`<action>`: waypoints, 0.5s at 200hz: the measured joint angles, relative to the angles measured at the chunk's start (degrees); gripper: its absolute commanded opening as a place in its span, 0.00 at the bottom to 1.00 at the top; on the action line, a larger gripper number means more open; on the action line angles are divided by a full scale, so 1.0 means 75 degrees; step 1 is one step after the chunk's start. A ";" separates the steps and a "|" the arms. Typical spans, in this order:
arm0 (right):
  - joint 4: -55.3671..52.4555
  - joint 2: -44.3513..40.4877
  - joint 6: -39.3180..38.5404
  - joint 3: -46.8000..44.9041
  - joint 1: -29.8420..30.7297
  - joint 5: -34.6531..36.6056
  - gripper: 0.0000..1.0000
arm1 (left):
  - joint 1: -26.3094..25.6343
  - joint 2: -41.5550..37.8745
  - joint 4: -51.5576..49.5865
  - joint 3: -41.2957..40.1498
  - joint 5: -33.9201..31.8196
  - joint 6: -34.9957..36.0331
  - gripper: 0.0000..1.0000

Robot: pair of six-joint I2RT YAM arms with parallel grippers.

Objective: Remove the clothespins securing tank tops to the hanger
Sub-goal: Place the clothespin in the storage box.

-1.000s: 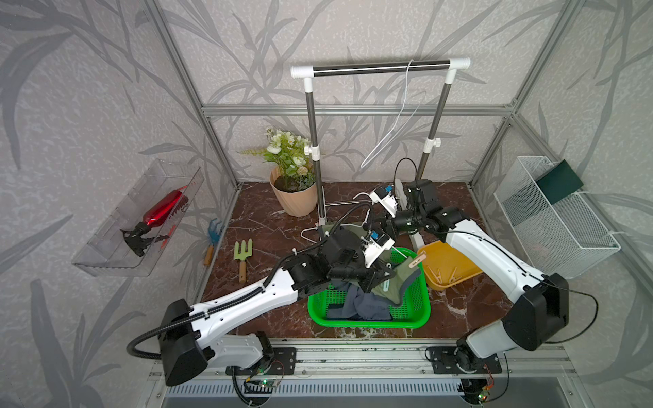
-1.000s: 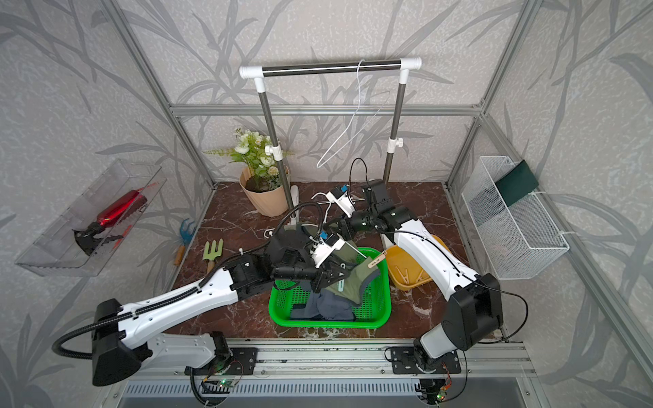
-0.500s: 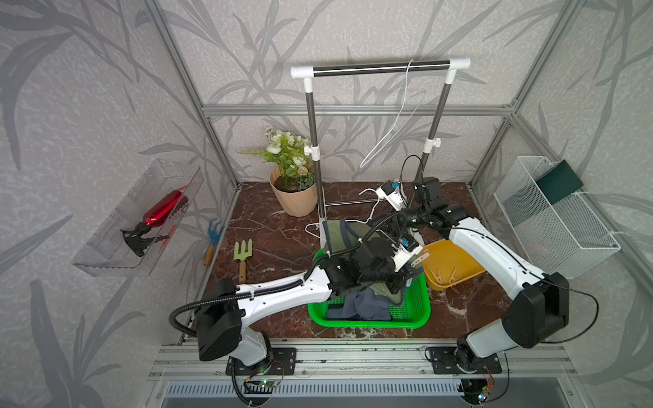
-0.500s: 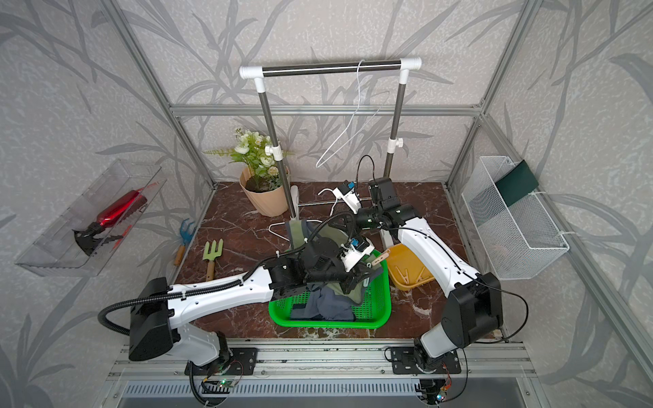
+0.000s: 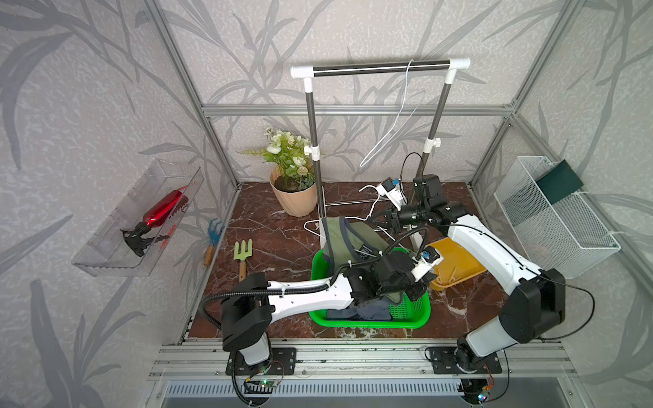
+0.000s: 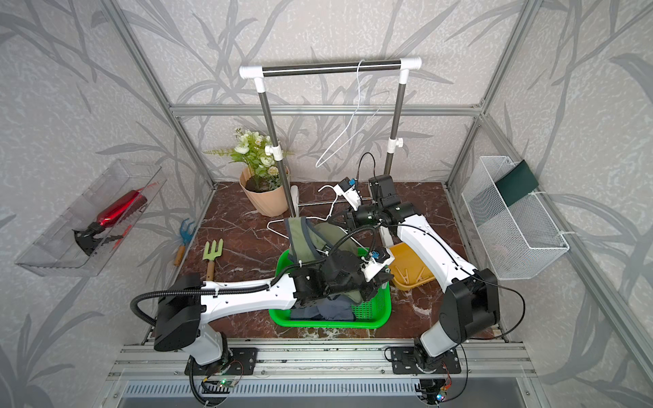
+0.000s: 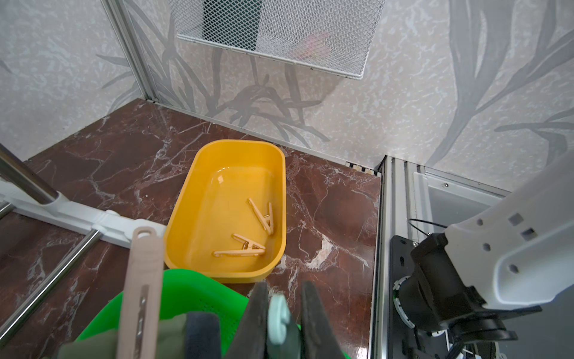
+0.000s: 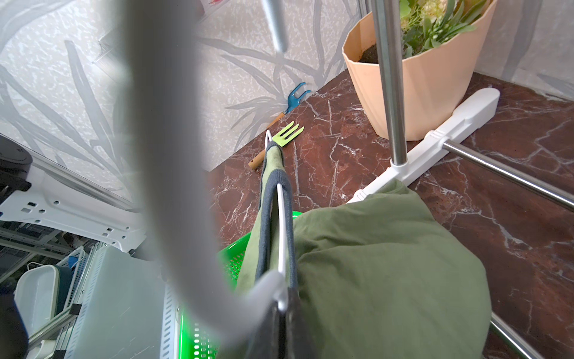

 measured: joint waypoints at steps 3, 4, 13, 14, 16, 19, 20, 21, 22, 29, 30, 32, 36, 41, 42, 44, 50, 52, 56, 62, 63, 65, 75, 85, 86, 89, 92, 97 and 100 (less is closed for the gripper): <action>0.0015 0.0015 -0.0003 0.0006 0.0000 -0.0012 0.00 | -0.0017 0.0026 0.0047 0.0023 -0.0026 0.0012 0.00; 0.0017 0.0017 0.0000 0.0006 0.0000 -0.0015 0.00 | -0.0020 0.0032 0.0052 0.0029 -0.0032 0.0015 0.00; 0.0047 0.0061 0.0006 0.0012 -0.0003 -0.0044 0.00 | -0.0047 0.0099 0.0178 0.0085 -0.0085 0.0044 0.00; 0.0047 0.0064 0.0003 0.0012 -0.0003 -0.0047 0.00 | -0.0050 0.0114 0.0213 0.0087 -0.0099 0.0047 0.00; 0.0047 0.0076 0.0006 0.0015 -0.0003 -0.0055 0.00 | -0.0052 0.0125 0.0233 0.0096 -0.0111 0.0050 0.00; 0.0047 0.0087 0.0006 0.0017 -0.0003 -0.0061 0.00 | -0.0058 0.0157 0.0283 0.0111 -0.0143 0.0058 0.00; 0.0047 0.0087 0.0006 0.0017 -0.0003 -0.0061 0.00 | -0.0058 0.0163 0.0294 0.0114 -0.0152 0.0058 0.00; 0.0047 0.0096 0.0006 0.0017 -0.0003 -0.0064 0.00 | -0.0058 0.0172 0.0315 0.0117 -0.0157 0.0058 0.00; 0.0047 0.0099 0.0003 0.0017 -0.0003 -0.0067 0.00 | -0.0058 0.0189 0.0344 0.0119 -0.0175 0.0061 0.00; 0.0047 0.0131 0.0003 0.0032 0.0000 -0.0076 0.00 | -0.0058 0.0259 0.0475 0.0131 -0.0227 0.0076 0.00; 0.0047 0.0137 0.0003 0.0032 0.0000 -0.0076 0.00 | -0.0058 0.0274 0.0495 0.0131 -0.0245 0.0079 0.00; 0.0044 0.0149 0.0003 0.0038 0.0000 -0.0079 0.00 | -0.0058 0.0297 0.0539 0.0134 -0.0256 0.0087 0.00; 0.0041 0.0172 0.0000 0.0058 0.0000 -0.0085 0.00 | -0.0058 0.0356 0.0606 0.0140 -0.0297 0.0096 0.00; 0.0029 0.0198 -0.0003 0.0093 0.0000 -0.0099 0.00 | -0.0058 0.0440 0.0699 0.0157 -0.0364 0.0114 0.00; 0.0029 0.0204 -0.0003 0.0102 0.0000 -0.0102 0.00 | -0.0058 0.0458 0.0717 0.0160 -0.0373 0.0117 0.00; 0.0026 0.0216 -0.0006 0.0119 -0.0003 -0.0108 0.00 | -0.0058 0.0493 0.0755 0.0172 -0.0402 0.0117 0.00; 0.0020 0.0245 -0.0017 0.0172 -0.0003 -0.0117 0.00 | -0.0058 0.0621 0.0889 0.0207 -0.0469 0.0131 0.00; 0.0006 0.0256 -0.0026 0.0198 -0.0003 -0.0119 0.00 | -0.0058 0.0667 0.0930 0.0221 -0.0495 0.0137 0.00; -0.0017 0.0277 -0.0038 0.0245 -0.0003 -0.0119 0.00 | -0.0058 0.0758 0.1020 0.0239 -0.0554 0.0160 0.00; -0.0032 0.0300 -0.0058 0.0312 -0.0006 -0.0122 0.00 | -0.0058 0.0915 0.1137 0.0283 -0.0641 0.0184 0.00; -0.0041 0.0303 -0.0064 0.0329 -0.0006 -0.0122 0.00 | -0.0058 0.0933 0.1145 0.0289 -0.0653 0.0184 0.00; -0.0047 0.0309 -0.0067 0.0347 -0.0006 -0.0122 0.00 | -0.0058 0.0985 0.1177 0.0306 -0.0679 0.0192 0.00; -0.0090 0.0335 -0.0131 0.0455 -0.0009 -0.0119 0.00 | -0.0058 0.1253 0.1311 0.0405 -0.0816 0.0242 0.00; -0.0140 0.0338 -0.0195 0.0542 -0.0012 -0.0119 0.00 | -0.0058 0.1524 0.1463 0.0513 -0.0938 0.0268 0.00; -0.0146 0.0338 -0.0207 0.0551 -0.0012 -0.0119 0.00 | -0.0058 0.1562 0.1475 0.0525 -0.0956 0.0268 0.00; -0.0160 0.0338 -0.0213 0.0571 -0.0015 -0.0117 0.00 | -0.0058 0.1641 0.1524 0.0557 -0.0997 0.0289 0.00; -0.0175 0.0338 -0.0227 0.0589 -0.0015 -0.0119 0.00 | -0.0058 0.1714 0.1559 0.0580 -0.1029 0.0297 0.00; -0.0198 0.0338 -0.0248 0.0618 -0.0017 -0.0119 0.00 | -0.0058 0.1842 0.1641 0.0627 -0.1093 0.0315 0.00; -0.0201 0.0338 -0.0271 0.0629 -0.0020 -0.0119 0.00 | -0.0058 0.1903 0.1690 0.0647 -0.1128 0.0321 0.00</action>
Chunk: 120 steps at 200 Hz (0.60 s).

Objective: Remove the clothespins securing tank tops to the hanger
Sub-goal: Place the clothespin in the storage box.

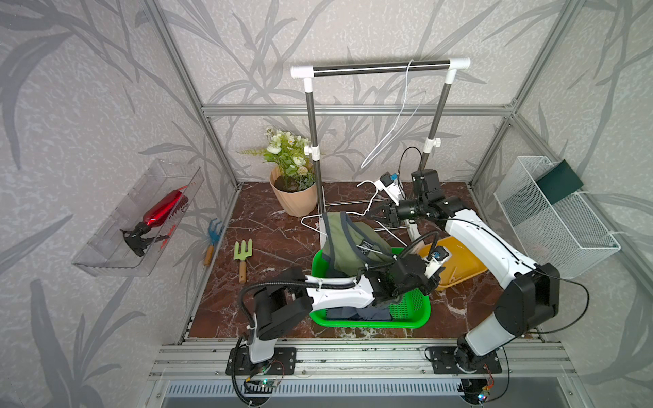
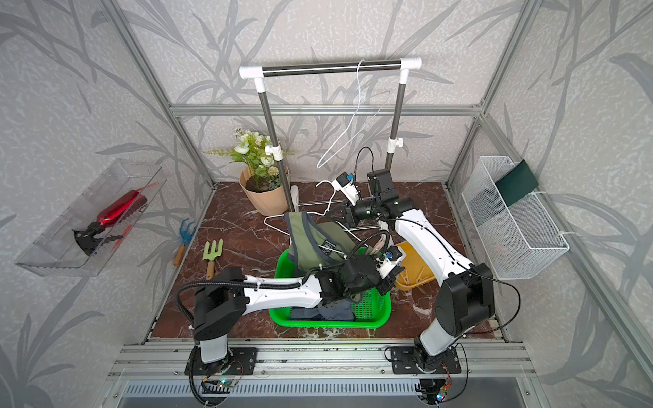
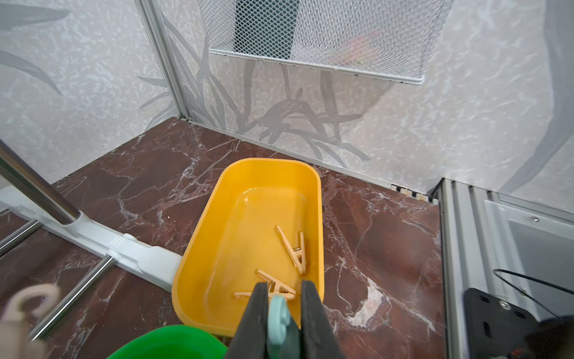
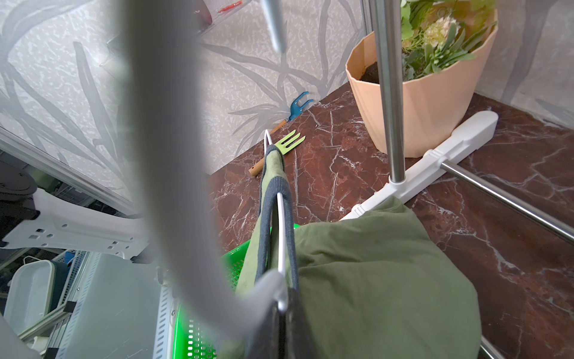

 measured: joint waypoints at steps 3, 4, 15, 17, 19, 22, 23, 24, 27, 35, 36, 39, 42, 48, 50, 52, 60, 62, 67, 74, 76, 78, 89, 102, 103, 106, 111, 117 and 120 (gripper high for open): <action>0.0000 0.0000 -0.0012 0.0006 -0.0003 0.0000 0.00 | 0.0000 0.0096 0.0055 0.0038 -0.0061 0.0009 0.00; 0.0000 0.0000 -0.0017 0.0009 -0.0003 0.0000 0.00 | 0.0000 0.0108 0.0064 0.0044 -0.0070 0.0009 0.00; -0.0003 0.0000 -0.0079 0.0009 -0.0015 -0.0003 0.00 | 0.0000 0.0367 0.0245 0.0143 -0.0219 0.0047 0.00; -0.0009 0.0000 -0.0079 0.0009 -0.0017 -0.0003 0.00 | 0.0000 0.0417 0.0274 0.0169 -0.0262 0.0047 0.00; -0.0012 0.0000 -0.0085 0.0009 -0.0020 -0.0003 0.00 | 0.0000 0.0463 0.0300 0.0189 -0.0289 0.0055 0.00; -0.0012 0.0000 -0.0096 0.0009 -0.0026 -0.0003 0.00 | 0.0000 0.0536 0.0356 0.0221 -0.0332 0.0058 0.00; -0.0015 0.0000 -0.0099 0.0009 -0.0029 -0.0006 0.00 | 0.0000 0.0551 0.0361 0.0227 -0.0347 0.0058 0.00; -0.0017 0.0000 -0.0102 0.0009 -0.0032 -0.0003 0.00 | 0.0000 0.0577 0.0399 0.0248 -0.0370 0.0064 0.00; -0.0020 0.0000 -0.0105 0.0009 -0.0038 -0.0006 0.00 | 0.0000 0.0641 0.0434 0.0286 -0.0417 0.0064 0.00; -0.0020 0.0000 -0.0111 0.0009 -0.0061 -0.0006 0.00 | -0.0006 0.0813 0.0551 0.0388 -0.0551 0.0082 0.00; -0.0017 0.0000 -0.0111 0.0009 -0.0061 -0.0009 0.00 | -0.0009 0.0828 0.0562 0.0396 -0.0568 0.0082 0.00; -0.0017 0.0000 -0.0114 0.0009 -0.0073 -0.0012 0.00 | -0.0012 0.0877 0.0597 0.0440 -0.0618 0.0085 0.00; -0.0015 0.0000 -0.0114 0.0009 -0.0085 -0.0012 0.00 | -0.0017 0.0956 0.0647 0.0495 -0.0694 0.0096 0.00; -0.0015 0.0000 -0.0117 0.0009 -0.0090 -0.0015 0.00 | -0.0032 0.1072 0.0749 0.0592 -0.0787 0.0117 0.00; -0.0012 0.0000 -0.0117 0.0009 -0.0093 -0.0015 0.00 | -0.0035 0.1110 0.0775 0.0624 -0.0833 0.0117 0.00; -0.0012 0.0000 -0.0117 0.0009 -0.0096 -0.0017 0.00 | -0.0035 0.1137 0.0801 0.0650 -0.0857 0.0122 0.00; -0.0009 0.0000 -0.0117 0.0009 -0.0105 -0.0015 0.00 | -0.0041 0.1297 0.0944 0.0769 -0.1017 0.0157 0.00; -0.0009 0.0000 -0.0117 0.0009 -0.0114 -0.0017 0.00 | -0.0044 0.1323 0.0968 0.0787 -0.1052 0.0169 0.00; -0.0006 0.0000 -0.0117 0.0009 -0.0128 -0.0017 0.00 | -0.0044 0.1405 0.1043 0.0845 -0.1139 0.0195 0.00; 0.0003 0.0000 -0.0114 0.0009 -0.0134 -0.0029 0.00 | -0.0064 0.1527 0.1186 0.0921 -0.1288 0.0236 0.00; 0.0003 0.0000 -0.0114 0.0009 -0.0137 -0.0035 0.00 | -0.0076 0.1565 0.1227 0.0941 -0.1335 0.0248 0.00; 0.0006 0.0000 -0.0114 0.0009 -0.0137 -0.0041 0.00 | -0.0082 0.1597 0.1271 0.0965 -0.1373 0.0254 0.00; 0.0003 0.0000 -0.0111 0.0009 -0.0143 -0.0058 0.00 | -0.0090 0.1810 0.1419 0.1113 -0.1580 0.0318 0.00; 0.0015 0.0000 -0.0102 0.0009 -0.0143 -0.0073 0.00 | -0.0099 0.2072 0.1478 0.1352 -0.1766 0.0402 0.00; 0.0015 0.0000 -0.0102 0.0009 -0.0143 -0.0076 0.00 | -0.0099 0.2084 0.1478 0.1364 -0.1778 0.0405 0.00; 0.0012 0.0000 -0.0099 0.0009 -0.0143 -0.0082 0.00 | -0.0099 0.2142 0.1483 0.1419 -0.1810 0.0420 0.00; 0.0012 0.0000 -0.0099 0.0009 -0.0143 -0.0085 0.00 | -0.0099 0.2256 0.1495 0.1527 -0.1880 0.0443 0.00; 0.0012 0.0000 -0.0096 0.0009 -0.0146 -0.0087 0.00 | -0.0099 0.2369 0.1495 0.1632 -0.1935 0.0463 0.00; 0.0009 0.0000 -0.0096 0.0009 -0.0143 -0.0087 0.00 | -0.0099 0.2419 0.1495 0.1676 -0.1961 0.0466 0.00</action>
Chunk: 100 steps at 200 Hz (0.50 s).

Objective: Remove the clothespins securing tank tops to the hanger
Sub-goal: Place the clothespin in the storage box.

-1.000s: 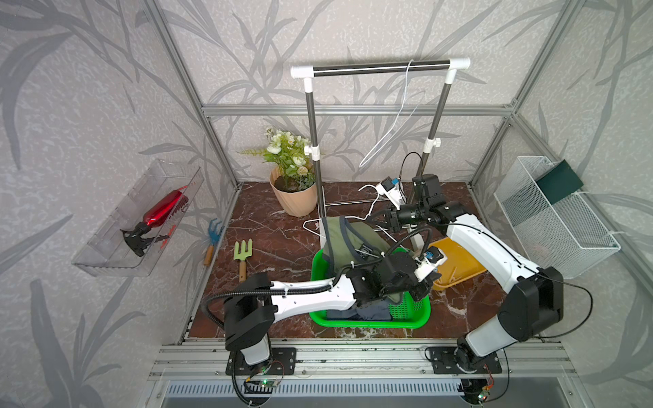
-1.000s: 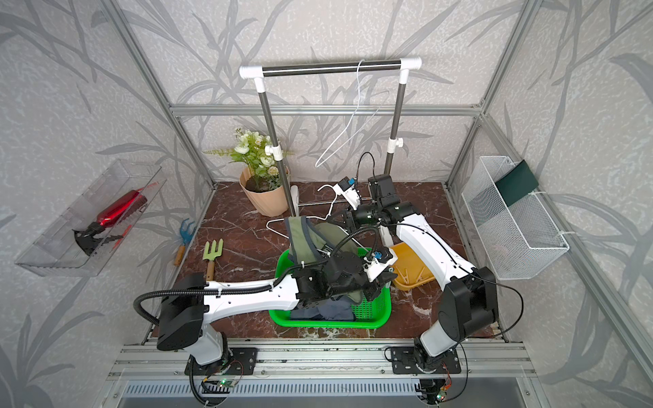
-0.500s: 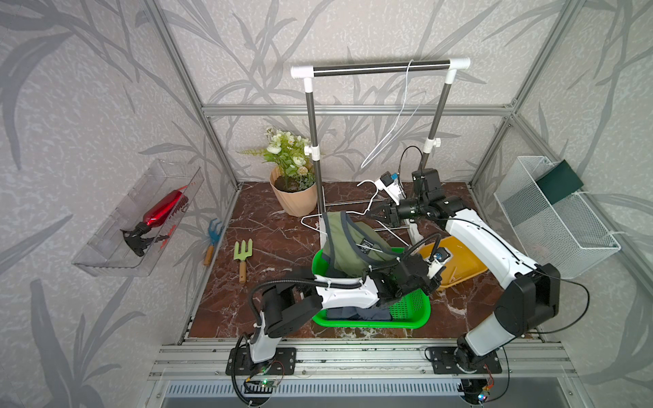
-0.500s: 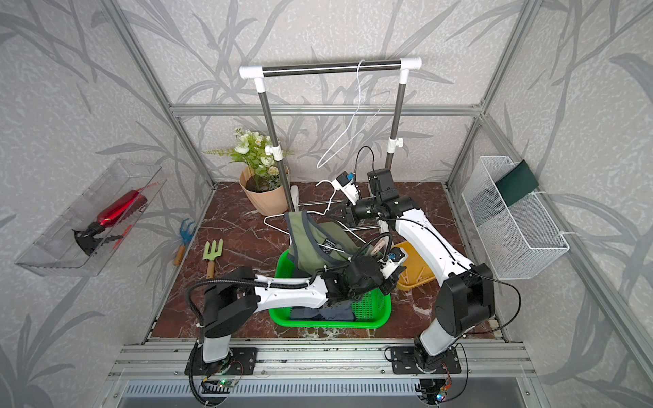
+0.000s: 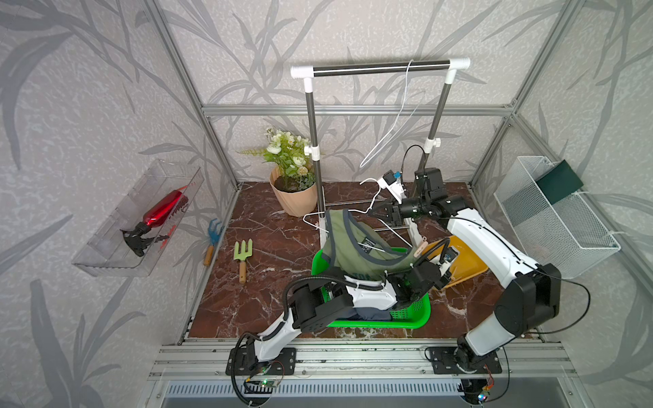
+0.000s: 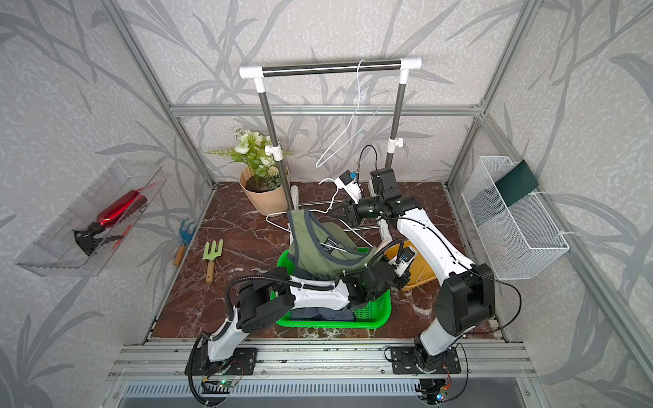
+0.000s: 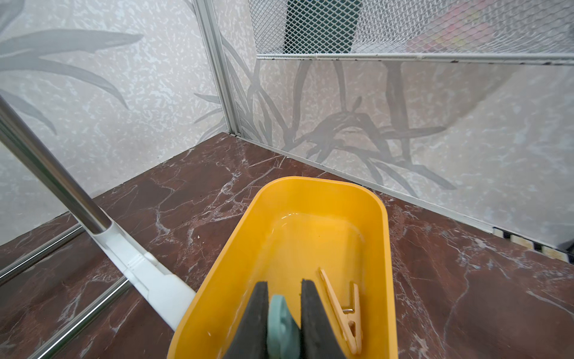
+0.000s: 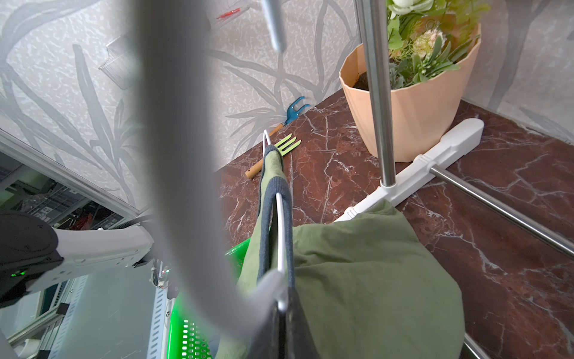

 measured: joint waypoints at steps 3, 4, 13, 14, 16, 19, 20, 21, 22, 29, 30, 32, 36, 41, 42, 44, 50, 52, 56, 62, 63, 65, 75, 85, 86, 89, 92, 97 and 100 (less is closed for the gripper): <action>0.0000 0.0000 0.0003 0.0000 0.0000 0.0000 0.00 | 0.0000 0.0047 -0.0003 0.0041 -0.0029 0.0006 0.02; 0.0000 0.0000 0.0003 0.0000 0.0000 -0.0003 0.00 | 0.0000 0.0070 -0.0009 0.0058 -0.0047 0.0009 0.03; 0.0000 0.0000 0.0003 0.0000 0.0000 -0.0006 0.00 | 0.0000 0.0184 -0.0023 0.0157 -0.0117 0.0029 0.10; 0.0000 0.0000 0.0003 0.0000 0.0000 -0.0006 0.00 | 0.0000 0.0195 -0.0029 0.0163 -0.0122 0.0029 0.11; 0.0000 0.0000 0.0003 0.0000 0.0000 -0.0012 0.00 | 0.0000 0.0221 -0.0029 0.0181 -0.0131 0.0038 0.13; 0.0000 0.0000 0.0003 0.0000 0.0000 -0.0015 0.00 | 0.0000 0.0248 -0.0041 0.0207 -0.0152 0.0047 0.16; 0.0000 0.0000 0.0003 0.0000 0.0000 -0.0015 0.00 | 0.0000 0.0259 -0.0047 0.0216 -0.0157 0.0047 0.17; 0.0000 0.0000 0.0003 0.0000 0.0000 -0.0015 0.00 | 0.0000 0.0268 -0.0050 0.0224 -0.0160 0.0050 0.18; 0.0000 0.0000 0.0003 0.0000 0.0000 -0.0015 0.00 | 0.0000 0.0280 -0.0058 0.0236 -0.0166 0.0050 0.19; 0.0000 0.0000 0.0006 0.0000 0.0000 -0.0020 0.00 | 0.0000 0.0335 -0.0087 0.0277 -0.0201 0.0052 0.25; -0.0003 0.0000 0.0003 0.0000 0.0000 -0.0020 0.00 | 0.0000 0.0338 -0.0090 0.0283 -0.0207 0.0052 0.26; 0.0000 0.0000 0.0003 0.0000 0.0000 -0.0023 0.00 | 0.0003 0.0353 -0.0102 0.0291 -0.0216 0.0050 0.29; -0.0003 0.0000 0.0006 0.0000 0.0000 -0.0023 0.00 | 0.0003 0.0367 -0.0114 0.0297 -0.0236 0.0070 0.33; -0.0003 0.0000 0.0006 0.0000 0.0000 -0.0029 0.00 | 0.0009 0.0382 -0.0128 0.0297 -0.0265 0.0052 0.39; -0.0003 0.0000 0.0006 0.0000 0.0000 -0.0029 0.00 | 0.0009 0.0385 -0.0134 0.0297 -0.0268 0.0058 0.40; -0.0003 0.0000 0.0006 0.0000 0.0000 -0.0032 0.00 | 0.0009 0.0388 -0.0157 0.0297 -0.0274 0.0061 0.43; -0.0003 0.0000 0.0006 0.0000 0.0000 -0.0038 0.00 | 0.0009 0.0393 -0.0189 0.0300 -0.0291 0.0073 0.49; -0.0003 0.0000 0.0006 0.0000 0.0000 -0.0041 0.00 | 0.0009 0.0393 -0.0213 0.0300 -0.0303 0.0026 0.52; -0.0003 0.0000 0.0006 0.0000 -0.0003 -0.0041 0.00 | 0.0009 0.0393 -0.0227 0.0300 -0.0315 0.0032 0.57; -0.0003 0.0000 0.0006 0.0000 -0.0003 -0.0041 0.00 | 0.0009 0.0393 -0.0233 0.0300 -0.0332 0.0003 0.63; -0.0003 0.0000 0.0006 0.0000 -0.0003 -0.0044 0.00 | 0.0009 0.0393 -0.0239 0.0300 -0.0329 0.0012 0.64; -0.0003 0.0000 0.0009 0.0000 -0.0003 -0.0047 0.00 | 0.0009 0.0393 -0.0251 0.0300 -0.0315 -0.0023 0.65; -0.0003 0.0000 0.0006 0.0000 0.0000 -0.0047 0.00 | 0.0006 0.0393 -0.0230 0.0300 -0.0326 -0.0070 0.70; -0.0006 0.0000 0.0006 0.0000 0.0000 -0.0055 0.00 | 0.0003 0.0393 -0.0245 0.0300 -0.0303 -0.0087 0.77; -0.0006 0.0000 0.0006 0.0000 0.0000 -0.0055 0.00 | 0.0000 0.0393 -0.0245 0.0300 -0.0312 -0.0111 0.78; -0.0006 0.0000 0.0006 0.0000 0.0000 -0.0052 0.00 | 0.0000 0.0393 -0.0242 0.0300 -0.0315 -0.0096 0.78; -0.0006 0.0000 0.0006 0.0000 0.0000 -0.0052 0.00 | -0.0003 0.0393 -0.0248 0.0300 -0.0300 -0.0119 0.79; -0.0006 0.0000 0.0006 0.0000 -0.0003 -0.0052 0.00 | -0.0009 0.0393 -0.0248 0.0297 -0.0291 -0.0128 0.79; -0.0006 0.0000 0.0006 0.0000 -0.0003 -0.0052 0.00 | -0.0015 0.0393 -0.0245 0.0297 -0.0294 -0.0140 0.79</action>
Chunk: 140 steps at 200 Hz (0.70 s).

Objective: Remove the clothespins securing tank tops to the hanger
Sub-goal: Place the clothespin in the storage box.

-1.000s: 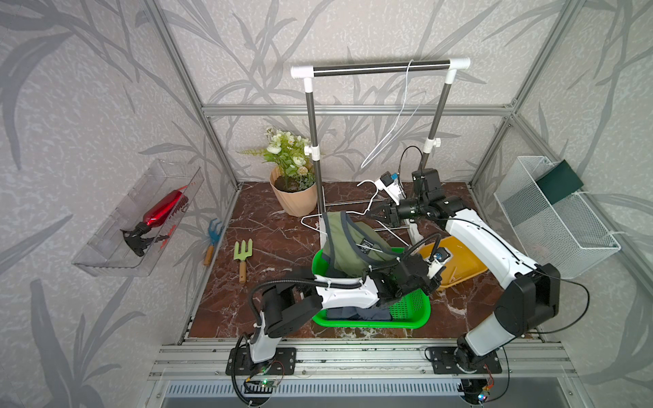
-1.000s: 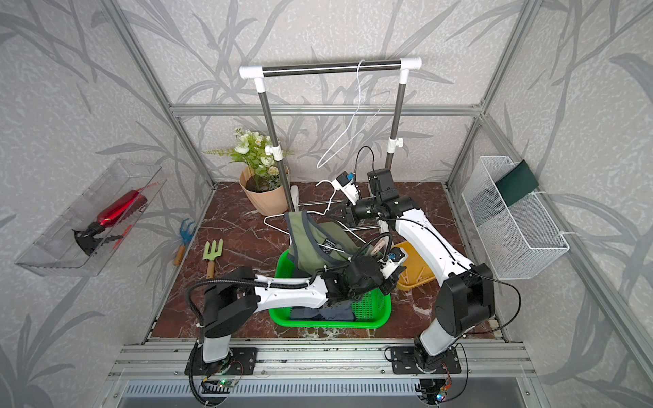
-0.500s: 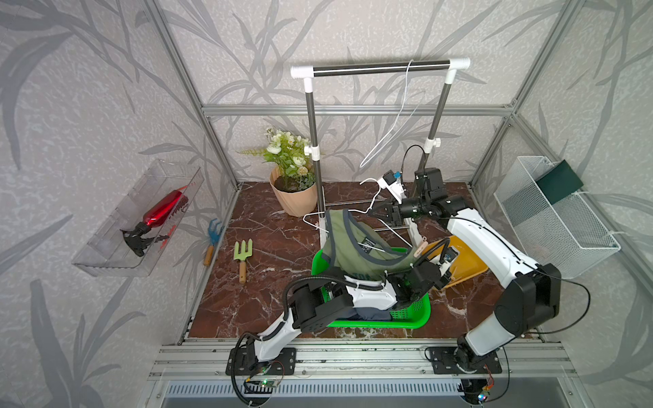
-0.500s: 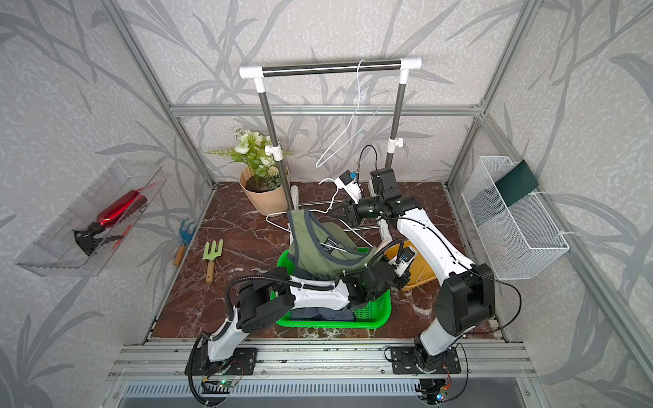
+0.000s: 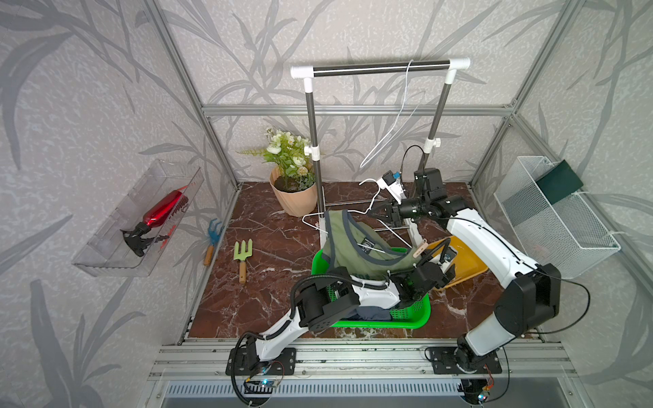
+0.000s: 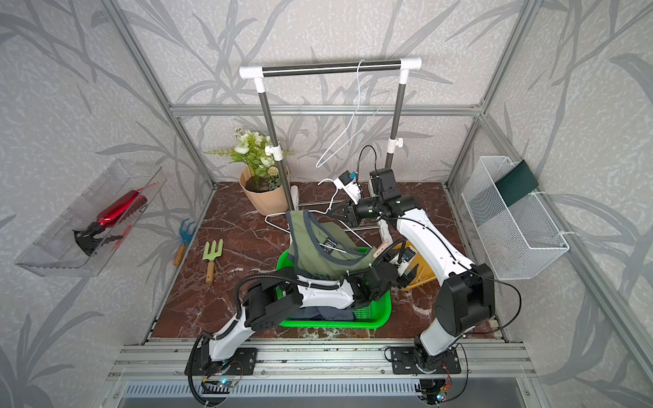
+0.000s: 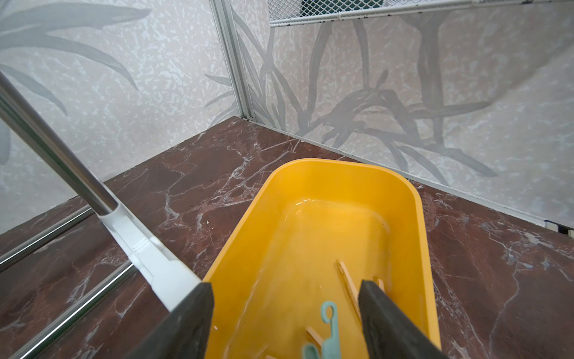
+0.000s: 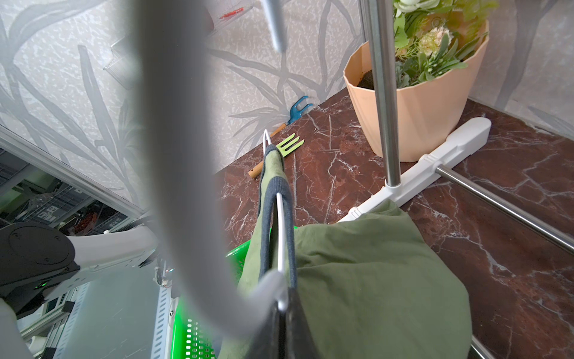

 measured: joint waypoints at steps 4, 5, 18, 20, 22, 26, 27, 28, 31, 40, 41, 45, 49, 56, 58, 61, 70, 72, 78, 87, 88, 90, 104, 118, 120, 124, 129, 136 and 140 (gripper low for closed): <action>0.0000 0.0000 0.0000 0.0000 0.0000 0.0000 0.00 | -0.0012 0.0000 0.0000 0.0000 0.0006 -0.0012 0.79; 0.0000 0.0000 0.0000 0.0000 0.0000 0.0000 0.00 | -0.0012 0.0000 0.0000 0.0000 0.0006 -0.0015 0.79; -0.0006 -0.0003 -0.0003 0.0000 0.0000 0.0000 0.00 | -0.0055 -0.0009 -0.0003 -0.0003 0.0009 -0.0055 0.79; -0.0006 -0.0003 -0.0003 0.0000 0.0000 0.0000 0.00 | -0.0061 -0.0012 -0.0003 -0.0006 0.0012 -0.0073 0.79; -0.0006 -0.0003 -0.0003 0.0000 0.0000 0.0000 0.00 | -0.0073 -0.0023 -0.0006 -0.0015 0.0015 -0.0070 0.79; -0.0006 -0.0003 -0.0003 0.0000 0.0000 0.0000 0.00 | -0.0087 -0.0038 -0.0017 -0.0026 0.0017 -0.0076 0.79; -0.0009 -0.0003 -0.0003 0.0000 0.0000 0.0000 0.00 | -0.0093 -0.0047 -0.0020 -0.0032 0.0017 -0.0082 0.79; -0.0009 -0.0003 -0.0003 0.0000 0.0000 0.0000 0.00 | -0.0099 -0.0052 -0.0023 -0.0038 0.0017 -0.0085 0.79; -0.0009 -0.0003 -0.0003 0.0000 0.0000 0.0000 0.00 | -0.0114 -0.0070 -0.0026 -0.0061 0.0020 -0.0087 0.79; -0.0015 -0.0003 -0.0003 0.0000 0.0000 0.0000 0.00 | -0.0157 -0.0160 -0.0047 -0.0122 0.0029 -0.0102 0.79; -0.0017 -0.0006 -0.0003 0.0000 0.0000 -0.0003 0.00 | -0.0160 -0.0175 -0.0052 -0.0131 0.0029 -0.0105 0.79; -0.0020 -0.0006 -0.0003 0.0000 0.0000 0.0000 0.00 | -0.0184 -0.0227 -0.0052 -0.0181 0.0041 -0.0111 0.79; -0.0023 -0.0009 0.0000 0.0000 0.0000 -0.0003 0.00 | -0.0198 -0.0309 -0.0067 -0.0254 0.0041 -0.0131 0.79; -0.0029 -0.0015 0.0000 0.0000 0.0000 -0.0006 0.00 | -0.0233 -0.0487 -0.0099 -0.0408 0.0058 -0.0157 0.79; -0.0029 -0.0015 0.0000 0.0000 0.0000 -0.0006 0.00 | -0.0239 -0.0519 -0.0108 -0.0440 0.0064 -0.0157 0.79; -0.0026 -0.0017 0.0003 0.0000 0.0000 -0.0009 0.00 | -0.0254 -0.0606 -0.0131 -0.0519 0.0067 -0.0169 0.78; -0.0026 -0.0023 0.0015 0.0000 0.0000 -0.0020 0.00 | -0.0291 -0.0924 -0.0219 -0.0793 0.0119 -0.0254 0.78; -0.0026 -0.0023 0.0017 0.0000 0.0000 -0.0020 0.00 | -0.0306 -0.1008 -0.0233 -0.0868 0.0137 -0.0271 0.78; -0.0026 -0.0032 0.0023 0.0000 0.0003 -0.0038 0.00 | -0.0329 -0.1274 -0.0332 -0.1070 0.0201 -0.0347 0.78; -0.0012 -0.0047 0.0052 0.0000 0.0003 -0.0064 0.00 | -0.0361 -0.1731 -0.0525 -0.1367 0.0367 -0.0510 0.77; 0.0009 -0.0047 0.0055 0.0000 0.0003 -0.0073 0.00 | -0.0364 -0.1766 -0.0545 -0.1384 0.0396 -0.0527 0.77; 0.0023 -0.0050 0.0058 0.0000 0.0003 -0.0070 0.00 | -0.0376 -0.1865 -0.0589 -0.1437 0.0460 -0.0580 0.77; 0.0061 -0.0105 0.0143 -0.0009 0.0009 -0.0108 0.00 | -0.0428 -0.2509 -0.1040 -0.1635 0.0883 -0.0930 0.76; 0.0093 -0.0175 0.0192 -0.0047 0.0009 -0.0134 0.00 | -0.0522 -0.3142 -0.1478 -0.1696 0.1306 -0.1332 0.76; 0.0114 -0.0187 0.0189 -0.0064 0.0009 -0.0134 0.00 | -0.0536 -0.3241 -0.1527 -0.1714 0.1343 -0.1378 0.76; 0.0146 -0.0207 0.0187 -0.0093 0.0009 -0.0146 0.00 | -0.0571 -0.3421 -0.1600 -0.1763 0.1451 -0.1501 0.76; 0.0198 -0.0233 0.0210 -0.0146 0.0009 -0.0163 0.00 | -0.0621 -0.3684 -0.1693 -0.1851 0.1545 -0.1620 0.76; 0.0274 -0.0271 0.0262 -0.0230 0.0006 -0.0172 0.00 | -0.0691 -0.4033 -0.1816 -0.1988 0.1647 -0.1766 0.76; 0.0309 -0.0283 0.0265 -0.0274 0.0006 -0.0181 0.00 | -0.0734 -0.4234 -0.1903 -0.2072 0.1684 -0.1839 0.76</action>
